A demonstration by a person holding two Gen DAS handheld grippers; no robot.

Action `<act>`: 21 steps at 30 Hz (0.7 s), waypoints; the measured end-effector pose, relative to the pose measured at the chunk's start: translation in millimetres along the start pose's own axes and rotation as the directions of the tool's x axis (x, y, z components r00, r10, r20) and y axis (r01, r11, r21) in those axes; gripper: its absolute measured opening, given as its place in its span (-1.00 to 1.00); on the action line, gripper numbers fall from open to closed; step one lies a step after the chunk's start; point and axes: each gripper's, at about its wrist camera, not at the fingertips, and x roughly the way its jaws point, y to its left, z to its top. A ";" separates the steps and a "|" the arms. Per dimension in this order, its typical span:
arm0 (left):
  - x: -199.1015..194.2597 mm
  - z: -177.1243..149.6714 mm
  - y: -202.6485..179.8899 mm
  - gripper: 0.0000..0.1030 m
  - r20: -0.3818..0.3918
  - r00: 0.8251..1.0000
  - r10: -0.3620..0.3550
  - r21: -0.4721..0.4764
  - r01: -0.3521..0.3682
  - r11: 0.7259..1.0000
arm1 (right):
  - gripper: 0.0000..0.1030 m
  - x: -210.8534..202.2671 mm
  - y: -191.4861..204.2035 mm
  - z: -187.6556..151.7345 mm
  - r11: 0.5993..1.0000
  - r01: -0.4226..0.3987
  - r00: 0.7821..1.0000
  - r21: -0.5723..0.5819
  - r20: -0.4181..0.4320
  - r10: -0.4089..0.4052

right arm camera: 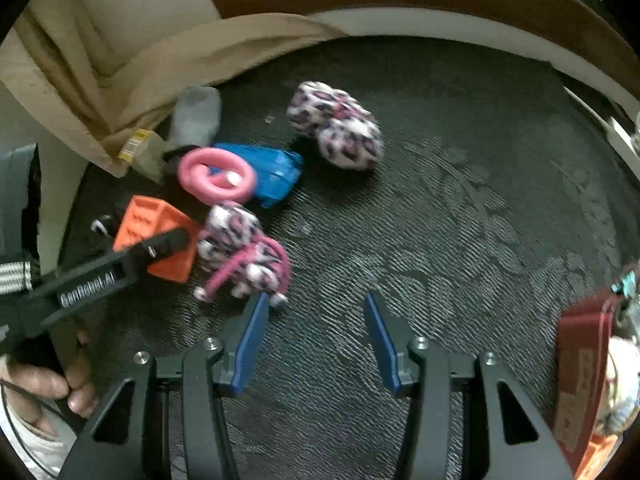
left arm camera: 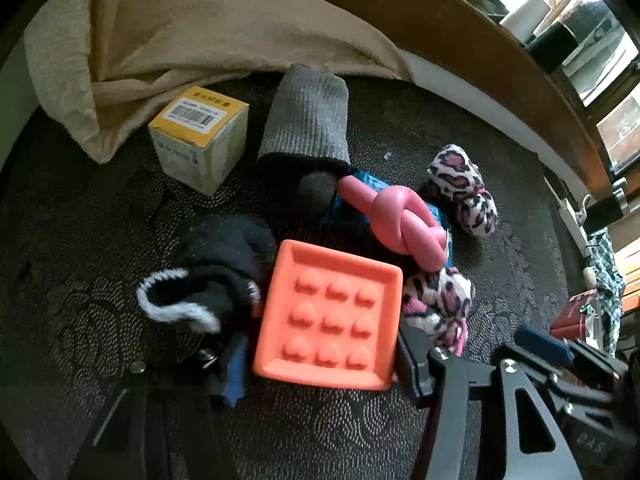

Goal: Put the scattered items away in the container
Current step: 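Grasp orange rubber cube with left gripper while right gripper grasps leopard plush ball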

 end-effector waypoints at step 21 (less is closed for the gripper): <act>-28.9 -32.8 17.4 0.17 0.014 1.000 0.020 -0.061 -0.019 0.998 | -0.05 43.7 44.5 22.9 0.981 -0.067 0.997 -0.184 -0.052 0.059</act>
